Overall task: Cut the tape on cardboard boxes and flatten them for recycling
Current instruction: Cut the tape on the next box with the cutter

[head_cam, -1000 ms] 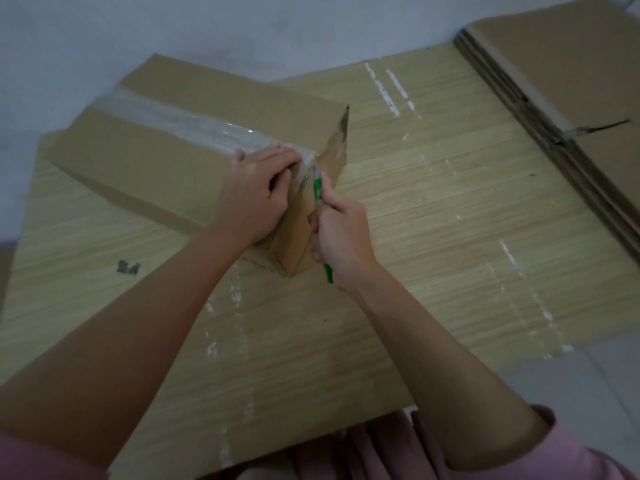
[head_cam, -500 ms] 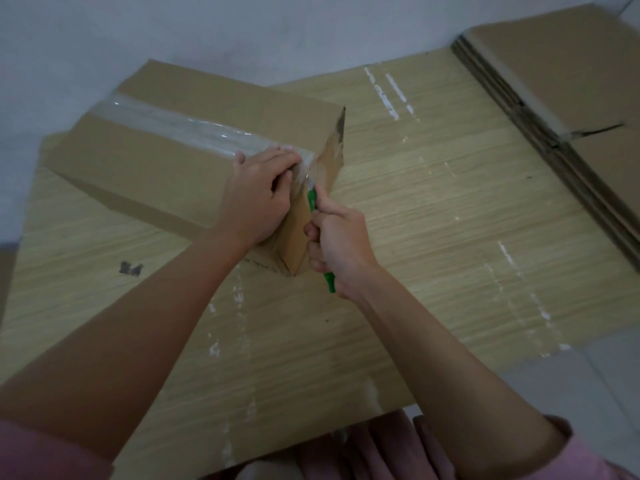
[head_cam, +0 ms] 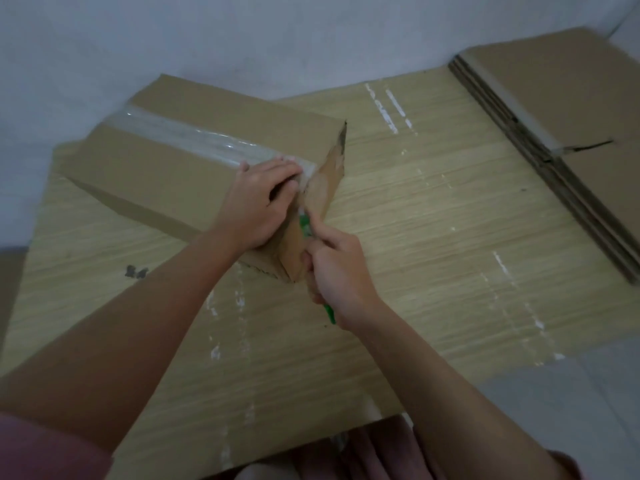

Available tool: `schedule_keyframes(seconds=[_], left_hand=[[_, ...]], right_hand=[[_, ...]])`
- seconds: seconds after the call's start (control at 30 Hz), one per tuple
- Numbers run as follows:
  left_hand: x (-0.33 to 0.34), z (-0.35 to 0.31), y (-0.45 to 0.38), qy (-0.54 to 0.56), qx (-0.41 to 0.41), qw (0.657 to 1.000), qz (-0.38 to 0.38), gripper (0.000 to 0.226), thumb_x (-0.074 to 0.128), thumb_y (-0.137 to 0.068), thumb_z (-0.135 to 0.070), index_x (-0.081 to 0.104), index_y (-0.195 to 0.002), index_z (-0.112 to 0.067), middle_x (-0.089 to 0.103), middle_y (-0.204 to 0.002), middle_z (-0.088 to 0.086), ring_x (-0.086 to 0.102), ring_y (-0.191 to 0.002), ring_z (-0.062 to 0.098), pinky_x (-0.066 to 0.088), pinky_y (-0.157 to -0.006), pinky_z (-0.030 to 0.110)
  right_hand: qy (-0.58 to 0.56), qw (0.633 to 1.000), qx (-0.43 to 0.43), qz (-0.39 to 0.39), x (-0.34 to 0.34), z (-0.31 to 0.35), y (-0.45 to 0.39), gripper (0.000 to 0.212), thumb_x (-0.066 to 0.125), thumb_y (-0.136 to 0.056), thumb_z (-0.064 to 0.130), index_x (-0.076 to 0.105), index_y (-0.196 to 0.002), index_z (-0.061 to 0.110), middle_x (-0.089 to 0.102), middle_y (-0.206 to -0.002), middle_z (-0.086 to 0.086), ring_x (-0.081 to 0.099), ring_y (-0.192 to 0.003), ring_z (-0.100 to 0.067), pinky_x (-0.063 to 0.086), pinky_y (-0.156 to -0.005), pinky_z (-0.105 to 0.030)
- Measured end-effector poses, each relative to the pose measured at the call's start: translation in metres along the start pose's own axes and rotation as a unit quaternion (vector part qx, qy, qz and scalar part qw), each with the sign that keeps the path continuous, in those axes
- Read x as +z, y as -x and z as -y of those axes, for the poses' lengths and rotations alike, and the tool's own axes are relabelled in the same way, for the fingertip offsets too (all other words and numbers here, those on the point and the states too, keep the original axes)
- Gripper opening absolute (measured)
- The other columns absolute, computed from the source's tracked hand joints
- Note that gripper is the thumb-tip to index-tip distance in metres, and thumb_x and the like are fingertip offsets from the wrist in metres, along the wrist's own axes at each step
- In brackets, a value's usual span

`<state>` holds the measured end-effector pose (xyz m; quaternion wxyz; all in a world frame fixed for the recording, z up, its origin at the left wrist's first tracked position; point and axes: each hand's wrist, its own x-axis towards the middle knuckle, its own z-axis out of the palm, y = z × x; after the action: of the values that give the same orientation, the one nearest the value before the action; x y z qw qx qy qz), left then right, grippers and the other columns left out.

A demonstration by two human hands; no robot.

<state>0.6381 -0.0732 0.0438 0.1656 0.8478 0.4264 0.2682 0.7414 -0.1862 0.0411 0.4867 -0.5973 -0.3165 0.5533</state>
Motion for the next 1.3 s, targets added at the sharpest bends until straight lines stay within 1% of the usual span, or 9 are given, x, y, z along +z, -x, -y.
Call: schedule_keyframes(seconds=[0.1,0.2,0.3,0.4,0.53,0.67,0.83,1.1,1.3], left_hand=[[-0.007,0.001,0.007,-0.002,0.032,0.999,0.021,0.053,0.055,-0.078,-0.051,0.068,-0.107,-0.008,0.066,-0.116,0.004,0.057,-0.111,0.017,0.033,-0.099,0.035],[-0.019,0.007,0.016,-0.009,0.068,0.996,0.053,0.052,0.061,-0.07,-0.052,0.067,-0.098,-0.009,0.068,-0.106,0.003,0.061,-0.097,0.019,0.046,-0.091,0.042],[-0.038,0.013,0.025,-0.003,0.133,0.988,0.075,0.038,0.061,-0.074,-0.039,0.07,-0.093,-0.006,0.07,-0.102,0.005,0.061,-0.096,0.017,0.047,-0.087,0.031],[-0.057,0.018,0.034,-0.022,0.169,0.981,0.093,0.033,0.06,-0.078,-0.032,0.071,-0.094,-0.005,0.071,-0.103,0.009,0.062,-0.102,0.018,0.046,-0.091,0.031],[-0.074,0.023,0.044,-0.059,0.191,0.974,0.106,0.033,0.056,-0.078,-0.029,0.068,-0.092,-0.002,0.067,-0.103,0.014,0.059,-0.1,0.021,0.045,-0.086,0.032],[-0.081,0.028,0.051,-0.092,0.2,0.971,0.096,0.028,0.054,-0.078,-0.025,0.064,-0.089,-0.001,0.065,-0.1,0.017,0.059,-0.096,0.025,0.045,-0.08,0.033],[-0.08,0.034,0.056,-0.109,0.227,0.964,0.087,0.019,0.053,-0.081,-0.017,0.059,-0.091,-0.001,0.062,-0.099,0.019,0.065,-0.092,0.034,0.045,-0.076,0.038],[-0.074,0.03,0.055,-0.112,0.232,0.965,0.054,0.013,0.057,-0.077,-0.006,0.061,-0.086,0.002,0.062,-0.093,0.018,0.066,-0.087,0.033,0.044,-0.071,0.032],[-0.068,0.029,0.022,-0.072,0.179,0.972,0.132,0.049,0.056,-0.076,-0.042,0.065,-0.105,-0.003,0.061,-0.108,0.013,0.058,-0.096,0.023,0.043,-0.082,0.032]], right_hand=[[0.064,0.994,-0.025,-0.085,-0.02,-0.01,-0.009,0.056,0.041,-0.087,0.015,0.042,-0.14,0.031,0.046,-0.093,0.006,0.044,-0.053,-0.001,0.035,-0.05,-0.02],[0.131,0.98,-0.067,-0.131,-0.032,-0.006,-0.025,0.08,0.044,-0.069,0.047,0.036,-0.144,0.023,0.044,-0.099,0.002,0.04,-0.079,-0.008,0.033,-0.073,-0.027],[0.254,0.938,-0.198,-0.127,-0.035,0.013,-0.027,0.068,0.07,-0.078,0.037,0.05,-0.135,0.008,0.064,-0.11,-0.008,0.058,-0.098,-0.019,0.042,-0.09,-0.027],[0.386,0.87,-0.301,-0.053,-0.034,0.032,-0.035,0.084,0.085,-0.065,0.032,0.048,-0.137,0.008,0.06,-0.128,-0.011,0.059,-0.114,-0.025,0.043,-0.101,-0.032],[0.559,0.775,-0.291,0.045,-0.027,0.052,-0.059,0.067,0.082,-0.06,0.049,0.064,-0.116,0.018,0.069,-0.098,-0.013,0.063,-0.091,-0.031,0.051,-0.077,-0.041],[0.572,0.742,-0.337,0.094,-0.018,0.06,-0.066,0.044,0.074,-0.074,0.047,0.066,-0.089,0.007,0.056,-0.07,-0.011,0.05,-0.068,-0.027,0.039,-0.061,-0.035],[0.559,0.717,-0.405,0.097,-0.015,0.059,-0.068,0.044,0.073,-0.077,0.043,0.062,-0.076,0.0,0.057,-0.061,-0.019,0.05,-0.059,-0.031,0.035,-0.056,-0.036],[0.535,0.722,-0.428,0.1,-0.021,0.06,-0.077,0.044,0.075,-0.075,0.041,0.068,-0.08,-0.002,0.062,-0.063,-0.019,0.058,-0.06,-0.034,0.047,-0.058,-0.041],[0.458,0.821,-0.341,-0.021,-0.029,0.045,-0.087,0.035,0.077,-0.075,0.027,0.069,-0.099,0.003,0.065,-0.078,-0.014,0.061,-0.078,-0.032,0.046,-0.069,-0.038]])
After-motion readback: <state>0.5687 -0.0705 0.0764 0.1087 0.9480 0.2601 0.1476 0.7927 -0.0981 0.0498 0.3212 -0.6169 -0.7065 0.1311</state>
